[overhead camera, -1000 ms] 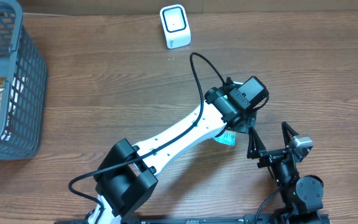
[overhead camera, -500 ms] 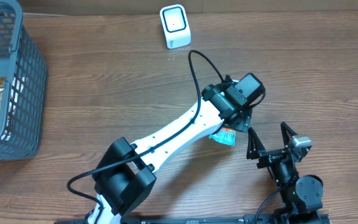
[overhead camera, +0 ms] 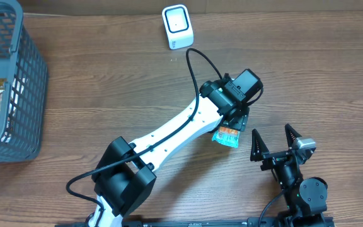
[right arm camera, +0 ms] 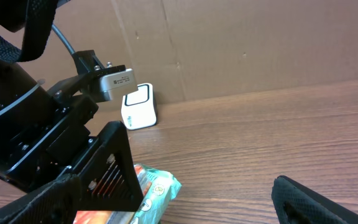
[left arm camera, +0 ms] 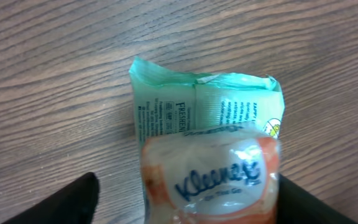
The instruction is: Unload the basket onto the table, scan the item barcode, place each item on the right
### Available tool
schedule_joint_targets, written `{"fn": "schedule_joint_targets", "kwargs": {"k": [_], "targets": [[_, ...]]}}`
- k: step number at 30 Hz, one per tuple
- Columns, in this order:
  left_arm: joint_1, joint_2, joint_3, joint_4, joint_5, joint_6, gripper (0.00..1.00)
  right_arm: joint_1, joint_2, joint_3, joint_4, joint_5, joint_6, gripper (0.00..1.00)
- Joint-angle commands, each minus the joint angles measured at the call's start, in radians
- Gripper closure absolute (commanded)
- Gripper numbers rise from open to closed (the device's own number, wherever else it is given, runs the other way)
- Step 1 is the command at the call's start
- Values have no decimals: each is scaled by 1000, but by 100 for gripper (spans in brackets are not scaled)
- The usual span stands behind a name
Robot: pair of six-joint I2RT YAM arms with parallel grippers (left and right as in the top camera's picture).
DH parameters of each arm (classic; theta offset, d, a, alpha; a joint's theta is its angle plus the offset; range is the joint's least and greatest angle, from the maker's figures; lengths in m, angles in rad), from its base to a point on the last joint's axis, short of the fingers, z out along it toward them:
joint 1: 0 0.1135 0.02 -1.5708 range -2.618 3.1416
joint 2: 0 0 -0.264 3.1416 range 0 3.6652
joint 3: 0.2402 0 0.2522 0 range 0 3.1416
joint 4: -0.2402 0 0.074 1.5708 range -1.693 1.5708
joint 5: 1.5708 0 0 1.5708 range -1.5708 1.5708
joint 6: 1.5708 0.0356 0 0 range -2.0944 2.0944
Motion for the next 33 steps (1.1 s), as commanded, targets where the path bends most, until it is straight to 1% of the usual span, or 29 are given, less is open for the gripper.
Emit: {"fn": "schedule_joint_targets", "kwargs": {"k": [1,4,8,10,11,14,18,22,24,28,33], "targets": [[8,5,30,-6,7,13,26,-5,-7,-11,6,9,-4,0],[8,5,30,-17,8,13,26,-5,-7,-11,6,9,-4,0],[8,5,30,-24,7,13,32,-5,-7,-11,6,9,-4,0],[8,5,30,-24,7,13,34,-5,-7,-11,6,9,-4,0],[8,5,30,-24,7,13,37,-5,-7,-11,6,9,-4,0],[8,5,30,-24,8,13,37,-5,-7,-11,6,9,-4,0],[8,5,30,-26,23,13,32,-5,-7,-11,6,9,-4,0],[10,5,30,-34,18,13,18,-5,-7,-11,6,9,-4,0],[15,5,30,-30,19,26,18,-5,-7,-11,6,9,-4,0],[40,-5,64,-36,47,39,14,-5,-7,-11,6,9,-4,0],[95,-31,110,-49,224,87,14,-5,-7,-11,6,9,-4,0]]}}
